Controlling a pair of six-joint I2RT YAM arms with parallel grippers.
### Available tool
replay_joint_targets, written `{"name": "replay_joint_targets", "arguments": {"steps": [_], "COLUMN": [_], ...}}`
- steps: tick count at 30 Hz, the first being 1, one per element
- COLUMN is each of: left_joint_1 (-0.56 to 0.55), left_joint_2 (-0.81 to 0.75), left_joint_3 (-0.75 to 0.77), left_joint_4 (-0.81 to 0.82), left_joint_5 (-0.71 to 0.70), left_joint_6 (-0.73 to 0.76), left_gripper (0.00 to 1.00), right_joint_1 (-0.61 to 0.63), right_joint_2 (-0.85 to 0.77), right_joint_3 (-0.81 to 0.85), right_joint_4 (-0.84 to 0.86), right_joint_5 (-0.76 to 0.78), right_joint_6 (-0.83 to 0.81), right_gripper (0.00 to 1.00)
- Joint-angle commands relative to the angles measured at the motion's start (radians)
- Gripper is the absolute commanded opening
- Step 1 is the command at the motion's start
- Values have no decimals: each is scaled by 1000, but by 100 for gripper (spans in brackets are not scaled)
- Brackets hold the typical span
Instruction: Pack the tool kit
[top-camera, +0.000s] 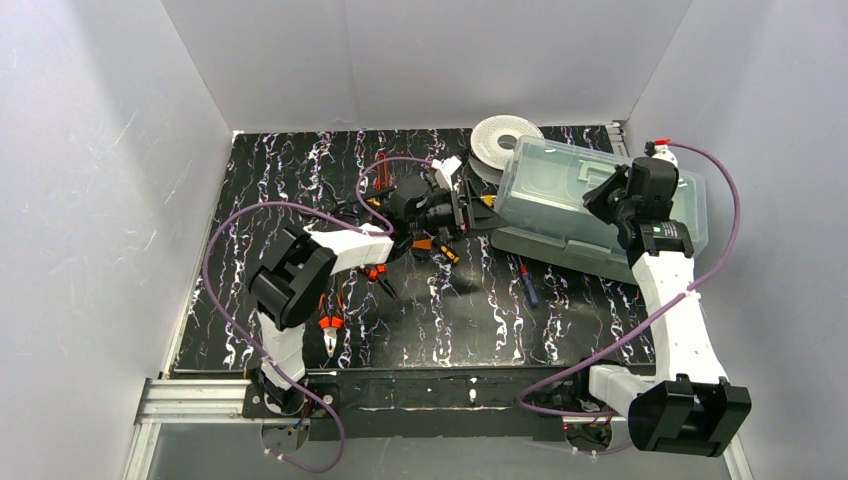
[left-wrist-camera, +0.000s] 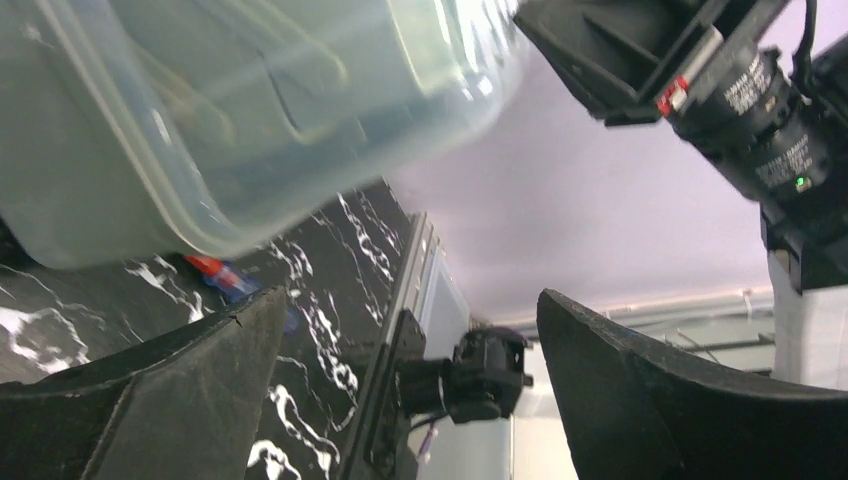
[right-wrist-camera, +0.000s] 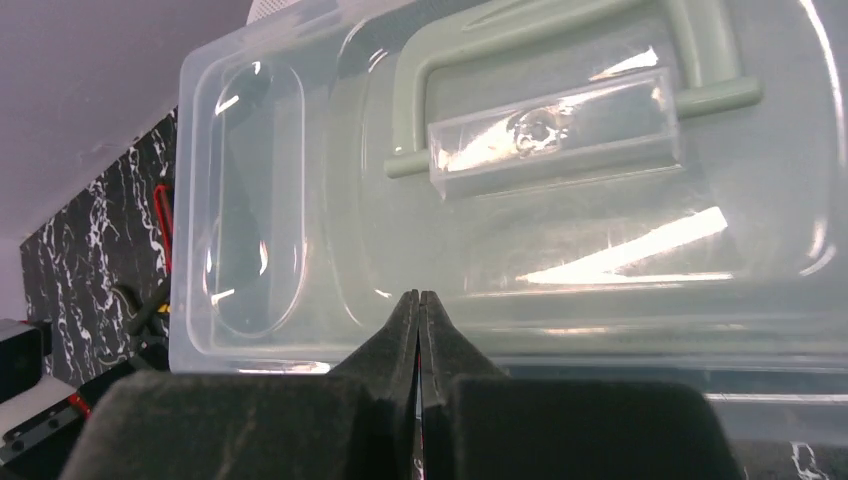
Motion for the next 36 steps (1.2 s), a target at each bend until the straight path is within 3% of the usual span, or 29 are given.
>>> {"name": "replay_joint_targets", "arguments": {"steps": [1, 6, 13, 14, 15, 16, 18, 19, 22, 25, 29, 33, 36], "left_joint_1": [-13, -17, 0, 8, 16, 24, 40, 48, 65, 76, 83, 87, 89], "left_joint_2": [-126, -240, -454, -477, -497, -517, -557, -577, -636, -703, -770, -817, -852], "left_joint_3": [-53, -103, -41, -33, -30, -33, -55, -71, -114, -133, -123, -108, -112], "left_joint_4": [-39, -135, -735, -808, -871, -933, -979, -996, -1035, -1079, -1162, -1243, -1287], "left_joint_5": [52, 63, -177, -231, -270, -302, -355, -375, -419, -451, -508, -599, -628], "left_joint_6": [56, 130, 461, 491, 515, 534, 562, 571, 581, 610, 676, 737, 757], "left_gripper": [96, 96, 98, 98, 98, 98, 98, 98, 98, 98, 98, 98, 98], "right_joint_1": [-3, -3, 24, 32, 70, 102, 181, 229, 349, 442, 583, 674, 686], "right_joint_2": [-41, -42, -167, -191, -213, -229, -252, -255, -242, -208, -102, 160, 339], "right_joint_3": [31, 70, -53, -85, -114, -142, -195, -218, -290, -353, -393, -209, -77], "right_joint_4": [-40, -94, -176, -185, -190, -196, -209, -214, -201, -175, -72, -249, -356], "right_joint_5": [31, -21, -124, -132, -146, -151, -124, -89, 55, 220, 356, 557, 582], "right_joint_6": [-5, -41, -50, -41, -36, -30, -6, 10, 115, 359, 529, 680, 755], "right_gripper": [1, 3, 9, 14, 31, 56, 76, 78, 80, 77, 77, 79, 80]}}
